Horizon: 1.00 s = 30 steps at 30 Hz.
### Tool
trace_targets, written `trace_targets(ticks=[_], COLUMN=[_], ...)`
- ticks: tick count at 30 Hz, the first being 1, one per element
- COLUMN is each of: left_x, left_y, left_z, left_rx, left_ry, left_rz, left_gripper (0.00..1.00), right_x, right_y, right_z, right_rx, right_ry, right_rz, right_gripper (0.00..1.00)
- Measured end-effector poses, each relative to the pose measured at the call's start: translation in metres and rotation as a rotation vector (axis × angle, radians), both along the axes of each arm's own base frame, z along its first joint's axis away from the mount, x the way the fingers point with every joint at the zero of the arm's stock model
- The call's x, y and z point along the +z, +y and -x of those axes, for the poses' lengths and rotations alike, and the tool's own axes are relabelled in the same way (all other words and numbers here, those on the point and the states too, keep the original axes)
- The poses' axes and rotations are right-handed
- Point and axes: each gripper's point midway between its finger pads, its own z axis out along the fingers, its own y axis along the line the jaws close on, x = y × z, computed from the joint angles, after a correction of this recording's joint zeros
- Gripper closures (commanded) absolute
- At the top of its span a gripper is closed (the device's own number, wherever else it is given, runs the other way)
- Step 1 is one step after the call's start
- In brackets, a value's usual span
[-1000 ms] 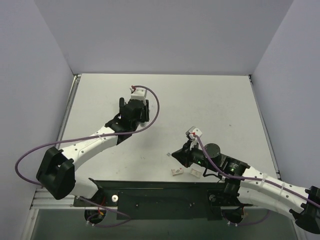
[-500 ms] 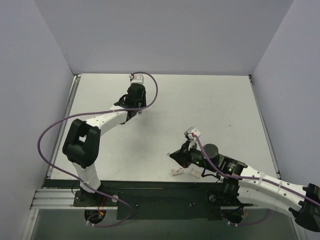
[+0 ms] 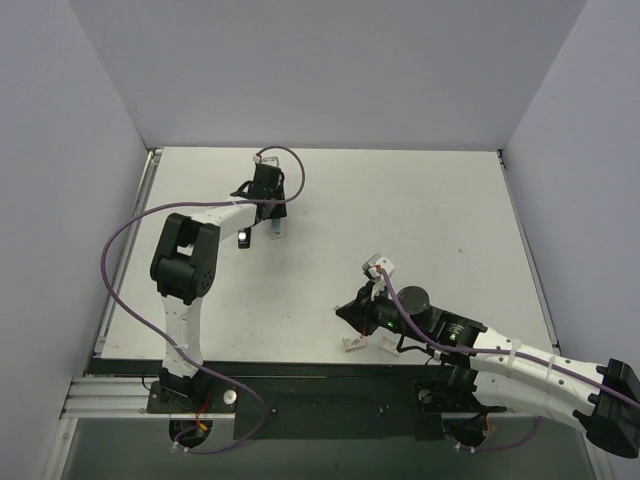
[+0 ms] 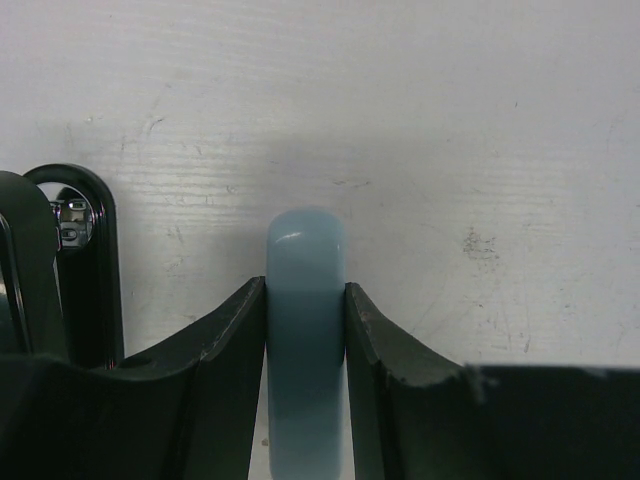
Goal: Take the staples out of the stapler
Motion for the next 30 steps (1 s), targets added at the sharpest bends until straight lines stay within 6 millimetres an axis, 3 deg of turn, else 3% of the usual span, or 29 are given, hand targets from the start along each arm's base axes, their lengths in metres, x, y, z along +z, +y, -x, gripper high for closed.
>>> trace_targets(ticks=[6, 8, 12, 15, 18, 30], left_x=[-0.001, -0.001, 0.000, 0.001, 0.004, 0.009], left_y=[0.000, 0.000, 0.000, 0.000, 0.000, -0.004], left_z=[-0.001, -0.001, -0.001, -0.001, 0.000, 0.006], left_rx=[0.014, 0.016, 0.021, 0.030, 0.035, 0.028], left_ry=[0.003, 0.003, 0.002, 0.002, 0.002, 0.014], left_rz=[0.037, 0.042, 0.047, 0.056, 0.061, 0.067], left_gripper=[1.00, 1.00, 1.00, 0.78, 0.64, 0.48], right_x=[0.001, 0.001, 0.001, 0.001, 0.001, 0.002], right_y=[0.002, 0.002, 0.003, 0.003, 0.003, 0.002], right_z=[0.001, 0.002, 0.002, 0.003, 0.003, 0.008], right_rx=[0.006, 0.010, 0.010, 0.012, 0.011, 0.024], right_ry=[-0.001, -0.001, 0.004, 0.004, 0.005, 0.007], right_rz=[-0.004, -0.005, -0.008, -0.008, -0.007, -0.006], right_gripper=[0.98, 0.94, 0.77, 0.69, 0.64, 0.57])
